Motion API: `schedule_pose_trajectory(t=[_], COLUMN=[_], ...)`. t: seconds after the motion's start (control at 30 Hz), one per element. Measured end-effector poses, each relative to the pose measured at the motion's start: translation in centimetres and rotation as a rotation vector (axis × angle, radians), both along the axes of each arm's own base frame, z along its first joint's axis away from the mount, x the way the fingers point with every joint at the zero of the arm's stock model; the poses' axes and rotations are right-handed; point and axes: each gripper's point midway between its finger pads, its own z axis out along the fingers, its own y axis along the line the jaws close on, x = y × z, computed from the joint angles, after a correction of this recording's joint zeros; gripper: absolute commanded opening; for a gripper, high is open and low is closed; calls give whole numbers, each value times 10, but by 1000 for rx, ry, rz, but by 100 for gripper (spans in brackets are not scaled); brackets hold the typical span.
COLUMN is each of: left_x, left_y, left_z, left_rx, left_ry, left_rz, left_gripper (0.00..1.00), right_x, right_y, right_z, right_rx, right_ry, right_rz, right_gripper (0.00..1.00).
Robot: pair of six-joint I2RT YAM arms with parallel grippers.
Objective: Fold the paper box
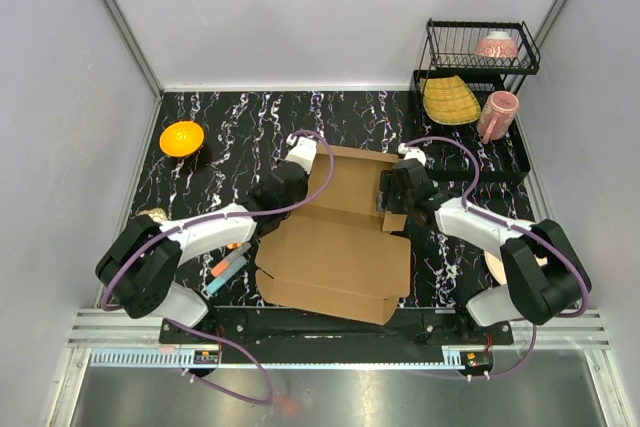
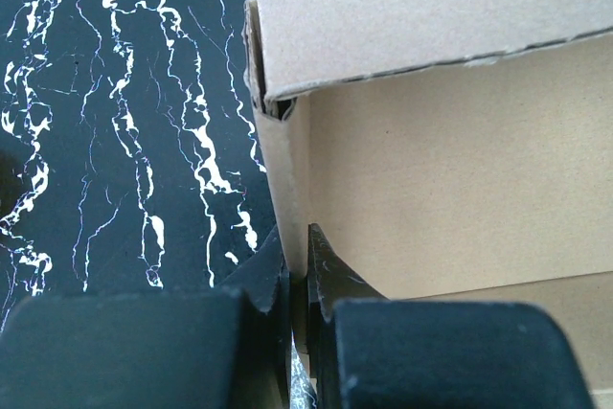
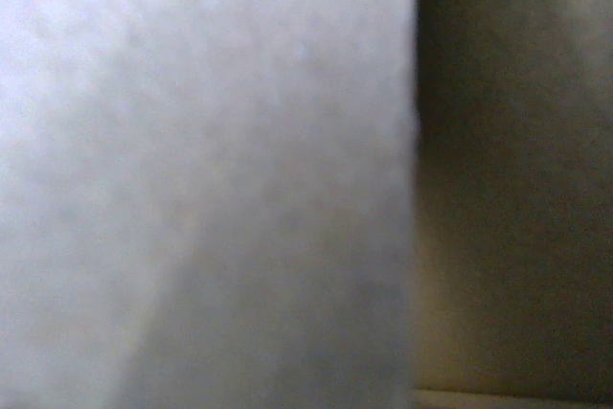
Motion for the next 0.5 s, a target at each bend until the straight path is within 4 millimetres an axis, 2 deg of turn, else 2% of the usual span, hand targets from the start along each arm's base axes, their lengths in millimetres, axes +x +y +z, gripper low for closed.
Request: schedule_pose_trajectory(t=[0.1,0.2,0.27,0.37,0.5], left_x=[0,0,0,0,1], left_y=[0,0,1,2,1], left_z=[0,0,-1,-2,-3], left_rx=[1,2,7,11,18], left_ry=[0,1,5,12,23], left_rz=[0,2,4,9,17], left_gripper=[0,0,0,0,0], right_x=[-2,-12,-16,-19,-25], right_y=[-1,0,4,9,6], right_z=[2,11,28,65,102], right_rx=[0,33,74,142,180], right_ry=[-2,-15,-48,-132,-203], right_rz=[3,28,52,77,82], right_gripper=[89,97,100,99,100])
